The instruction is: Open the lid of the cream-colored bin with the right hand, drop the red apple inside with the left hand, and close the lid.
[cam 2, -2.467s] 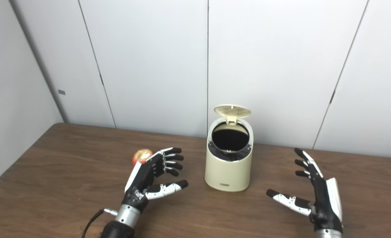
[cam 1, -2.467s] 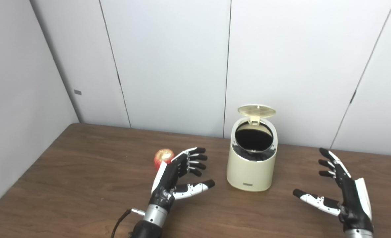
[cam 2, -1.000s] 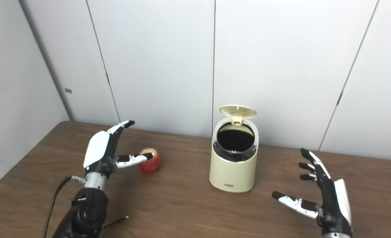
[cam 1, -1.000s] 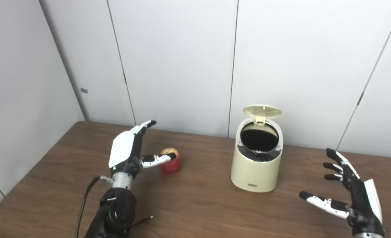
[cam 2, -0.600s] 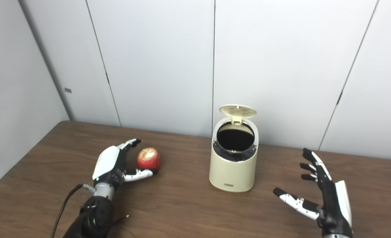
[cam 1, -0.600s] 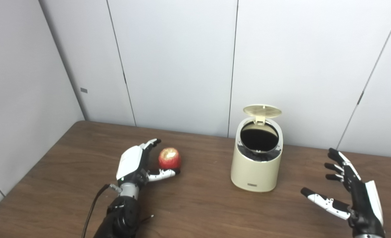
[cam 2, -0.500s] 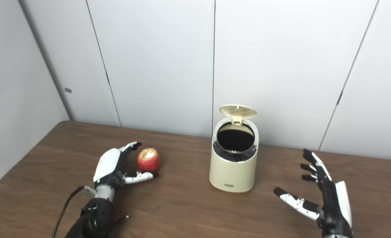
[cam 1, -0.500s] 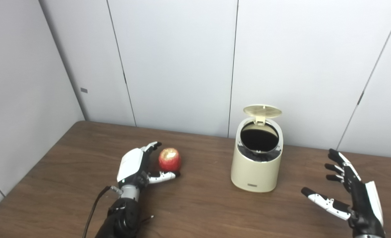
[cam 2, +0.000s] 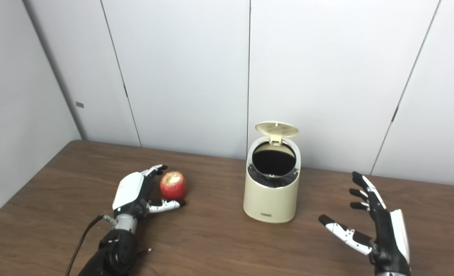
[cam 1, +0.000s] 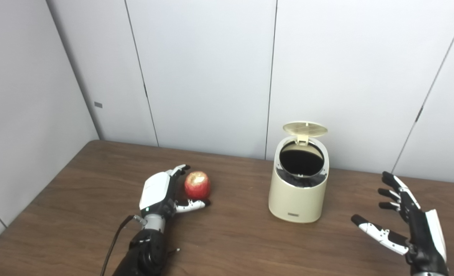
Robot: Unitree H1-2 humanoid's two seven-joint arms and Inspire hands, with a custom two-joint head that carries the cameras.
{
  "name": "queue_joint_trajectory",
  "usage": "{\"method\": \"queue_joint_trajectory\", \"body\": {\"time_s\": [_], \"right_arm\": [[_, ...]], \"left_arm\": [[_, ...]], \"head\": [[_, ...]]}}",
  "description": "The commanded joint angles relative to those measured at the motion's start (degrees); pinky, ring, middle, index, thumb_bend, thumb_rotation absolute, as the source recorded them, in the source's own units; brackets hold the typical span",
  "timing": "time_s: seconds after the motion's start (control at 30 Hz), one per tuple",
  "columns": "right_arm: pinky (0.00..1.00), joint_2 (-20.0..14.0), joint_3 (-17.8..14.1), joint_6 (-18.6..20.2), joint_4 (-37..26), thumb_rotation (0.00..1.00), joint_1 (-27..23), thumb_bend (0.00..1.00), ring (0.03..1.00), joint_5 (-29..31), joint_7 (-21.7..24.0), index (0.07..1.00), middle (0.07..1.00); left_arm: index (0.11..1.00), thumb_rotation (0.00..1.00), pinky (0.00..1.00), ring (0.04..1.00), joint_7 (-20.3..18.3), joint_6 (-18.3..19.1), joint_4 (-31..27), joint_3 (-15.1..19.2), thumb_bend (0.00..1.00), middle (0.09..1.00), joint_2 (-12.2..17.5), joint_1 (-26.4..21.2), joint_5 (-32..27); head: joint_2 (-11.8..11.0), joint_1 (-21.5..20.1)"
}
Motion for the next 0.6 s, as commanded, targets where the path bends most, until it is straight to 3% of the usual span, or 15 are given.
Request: {"method": "queue_joint_trajectory", "body": {"time_s": [0.0,0.37,0.57], "right_arm": [[0.65,-0.05,0.20,-1.22,-2.07,0.27,-1.02,0.55,0.782,-0.90,-0.59,0.859,0.858],[0.64,0.16,0.27,-0.88,-2.72,0.28,-0.97,0.57,0.778,-1.51,-0.59,0.851,0.856],[0.64,0.08,0.28,-0.97,-2.57,0.28,-1.08,0.56,0.779,-2.02,-0.82,0.848,0.856]], "left_arm": [[0.843,0.37,0.78,0.855,0.59,-0.83,0.62,-0.27,0.92,0.801,0.24,-1.91,-0.94],[0.834,0.39,0.74,0.819,0.43,-1.02,1.58,-0.81,0.89,0.777,-1.19,-2.11,-3.44],[0.783,0.30,0.73,0.762,0.21,-1.83,1.88,-1.30,0.87,0.719,-1.34,-2.19,-4.42]], "head": [[0.06,0.01],[0.72,-0.53],[1.03,-0.51]]}}
